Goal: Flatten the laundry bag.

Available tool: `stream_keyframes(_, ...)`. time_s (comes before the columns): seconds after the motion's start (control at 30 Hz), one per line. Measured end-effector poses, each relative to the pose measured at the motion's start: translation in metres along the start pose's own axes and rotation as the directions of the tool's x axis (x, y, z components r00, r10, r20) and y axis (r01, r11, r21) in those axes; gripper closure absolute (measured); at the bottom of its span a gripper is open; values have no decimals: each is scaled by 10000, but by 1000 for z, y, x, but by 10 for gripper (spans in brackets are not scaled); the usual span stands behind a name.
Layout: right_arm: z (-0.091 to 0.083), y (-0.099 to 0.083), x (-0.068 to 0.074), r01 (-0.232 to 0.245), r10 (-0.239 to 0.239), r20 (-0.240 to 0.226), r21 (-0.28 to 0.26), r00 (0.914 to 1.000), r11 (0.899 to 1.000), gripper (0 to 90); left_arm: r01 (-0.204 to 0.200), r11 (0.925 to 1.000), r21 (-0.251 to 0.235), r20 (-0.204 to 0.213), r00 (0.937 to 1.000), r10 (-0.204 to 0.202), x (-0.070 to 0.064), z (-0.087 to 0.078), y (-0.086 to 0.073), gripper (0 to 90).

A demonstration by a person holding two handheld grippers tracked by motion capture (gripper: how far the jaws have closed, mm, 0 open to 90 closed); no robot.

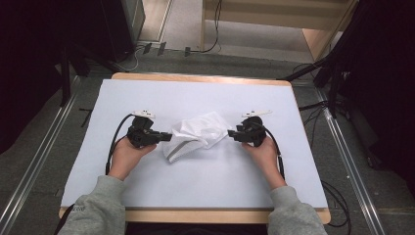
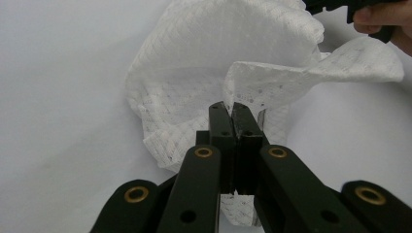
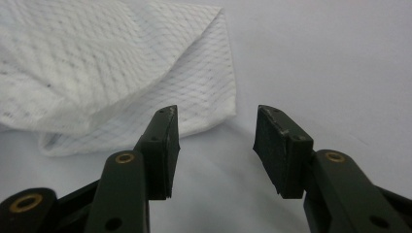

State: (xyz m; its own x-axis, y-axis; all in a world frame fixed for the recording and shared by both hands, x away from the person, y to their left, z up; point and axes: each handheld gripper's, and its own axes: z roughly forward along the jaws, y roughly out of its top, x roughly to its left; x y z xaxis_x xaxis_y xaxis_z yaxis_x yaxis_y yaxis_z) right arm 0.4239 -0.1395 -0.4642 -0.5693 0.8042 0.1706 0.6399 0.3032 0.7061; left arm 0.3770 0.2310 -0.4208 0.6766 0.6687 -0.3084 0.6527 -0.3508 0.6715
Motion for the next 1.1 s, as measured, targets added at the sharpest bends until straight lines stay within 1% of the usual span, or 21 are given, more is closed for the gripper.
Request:
stream_keyframes(0.07,4,3,-1,-66,66,17,-37,10000,10000,531,-37,10000,4,-48,10000,37,0,-2,-2,900)
stream_keyframes(0.13,9,7,-2,-78,76,98,139,9999,9999,553,39,10000,-23,-55,10000,-39,0,-5,-4,900)
stream_keyframes(0.17,10,8,-2,-62,60,106,167,9999,9998,558,57,10000,-41,-125,9999,-57,1,-6,-5,900)
stream_keyframes(0.27,16,11,-2,-260,261,-44,214,9997,9994,587,225,9997,-120,-131,9997,-227,4,-11,-9,900)
stream_keyframes(0.3,19,11,-1,-224,226,-75,313,9997,9993,607,287,9995,-130,-162,9995,-289,5,-12,-10,900)
stream_keyframes(0.33,21,11,1,-127,126,22,422,9999,9990,618,333,9993,-172,-158,9993,-336,5,-13,-11,900)
stream_keyframes(0.37,22,12,2,106,-110,115,377,9999,9992,681,358,9991,-204,-189,9992,-362,6,-14,-12,900)
stream_keyframes(0.4,23,12,4,240,-247,142,432,9996,9988,718,433,9988,-213,-191,9989,-437,6,-15,-13,900)
stream_keyframes(0.47,24,13,9,458,-465,122,551,9988,9974,822,461,9987,-231,-240,9986,-466,8,-18,-14,900)
stream_keyframes(0.53,25,14,13,771,-781,141,645,9968,9949,884,605,9976,-348,-278,9977,-615,10,-21,-16,900)
stream_keyframes(0.6,25,16,16,923,-941,209,729,9953,9931,895,712,9966,-413,-336,9968,-726,13,-24,-17,900)
stream_keyframes(0.63,25,16,16,907,-920,145,744,9957,9931,896,796,9957,-465,-339,9961,-812,14,-26,-18,900)
stream_keyframes(0.77,21,17,13,627,-631,16,798,9980,9948,897,1052,9924,-636,-395,9934,-1078,21,-32,-20,900)
stream_keyframes(0.8,20,18,11,657,-658,-10,764,9978,9949,898,1112,9916,-667,-447,9924,-1143,23,-33,-20,900)
stream_keyframes(0.9,15,18,7,616,-624,100,695,9980,9957,899,1331,9881,-774,-499,9893,-1372,29,-37,-22,900)
stream_keyframes(1.0,9,18,2,397,-410,191,628,9990,9972,899,1526,9844,-871,-505,9863,-1573,35,-40,-23,900)
stream_keyframes(1.03,7,18,1,331,-343,193,599,9992,9977,899,1537,9842,-875,-525,9859,-1586,36,-41,-23,900)
stream_keyframes(1.1,3,17,-4,295,-311,278,552,9991,9980,899,1653,9819,-930,-517,9840,-1705,40,-42,-24,900)
